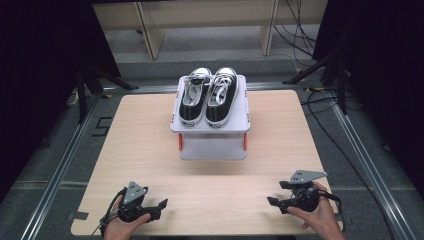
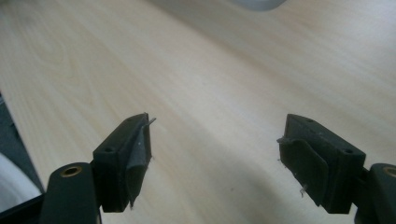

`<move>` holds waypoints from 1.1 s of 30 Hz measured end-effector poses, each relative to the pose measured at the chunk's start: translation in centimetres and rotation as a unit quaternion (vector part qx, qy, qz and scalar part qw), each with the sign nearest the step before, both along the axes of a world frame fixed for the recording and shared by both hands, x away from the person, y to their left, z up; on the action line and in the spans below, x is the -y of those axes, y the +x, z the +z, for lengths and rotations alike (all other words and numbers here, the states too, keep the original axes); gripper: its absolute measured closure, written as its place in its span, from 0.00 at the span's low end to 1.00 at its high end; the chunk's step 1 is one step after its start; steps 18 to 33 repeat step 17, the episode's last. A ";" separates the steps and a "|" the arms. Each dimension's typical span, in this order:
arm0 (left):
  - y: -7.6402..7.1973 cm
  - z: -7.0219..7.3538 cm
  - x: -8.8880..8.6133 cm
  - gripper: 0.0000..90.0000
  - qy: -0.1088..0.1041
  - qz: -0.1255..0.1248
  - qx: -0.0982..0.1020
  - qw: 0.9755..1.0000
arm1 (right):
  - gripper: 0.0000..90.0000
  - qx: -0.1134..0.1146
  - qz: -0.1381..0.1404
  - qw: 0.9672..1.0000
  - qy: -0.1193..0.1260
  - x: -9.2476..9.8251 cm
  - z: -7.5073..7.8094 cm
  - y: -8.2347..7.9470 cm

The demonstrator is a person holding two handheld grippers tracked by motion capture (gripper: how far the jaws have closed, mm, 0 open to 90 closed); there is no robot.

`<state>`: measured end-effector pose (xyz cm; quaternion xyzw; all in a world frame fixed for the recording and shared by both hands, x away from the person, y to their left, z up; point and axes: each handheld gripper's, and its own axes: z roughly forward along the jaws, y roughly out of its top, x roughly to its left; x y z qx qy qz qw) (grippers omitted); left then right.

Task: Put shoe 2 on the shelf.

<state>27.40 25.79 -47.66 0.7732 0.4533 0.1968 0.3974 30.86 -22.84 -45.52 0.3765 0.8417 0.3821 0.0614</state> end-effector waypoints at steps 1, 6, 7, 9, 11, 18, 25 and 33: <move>0.0 -0.1 0.0 0.18 -0.001 -0.001 -0.001 1.000 | 0.27 0.013 0.014 1.000 -0.012 0.0 -0.2 0.1; -0.1 -0.1 0.1 0.18 0.001 -0.001 -0.009 1.000 | 0.27 0.004 0.022 0.999 -0.050 -0.4 -0.9 -0.4; -0.1 0.0 0.1 0.18 0.004 -0.001 -0.007 1.000 | 0.27 -0.006 0.011 0.999 -0.050 -0.5 -0.9 -0.7; 0.0 -0.1 0.0 0.18 0.013 -0.003 -0.009 1.000 | 0.28 -0.010 0.017 0.999 -0.038 -0.2 -1.3 -0.6; 0.0 -0.1 0.0 0.18 0.013 -0.005 -0.006 1.000 | 0.28 -0.021 -0.002 0.999 -0.034 0.1 -1.6 -0.8; -0.1 -0.1 0.1 0.18 0.002 0.001 -0.010 1.000 | 0.27 -0.013 0.005 0.999 -0.038 0.0 -1.9 -1.0; -0.1 -0.1 0.1 0.18 0.002 0.001 -0.010 1.000 | 0.27 -0.013 0.005 0.999 -0.038 0.0 -1.9 -1.0; -0.1 -0.1 0.1 0.18 0.002 0.001 -0.010 1.000 | 0.27 -0.013 0.005 0.999 -0.038 0.0 -1.9 -1.0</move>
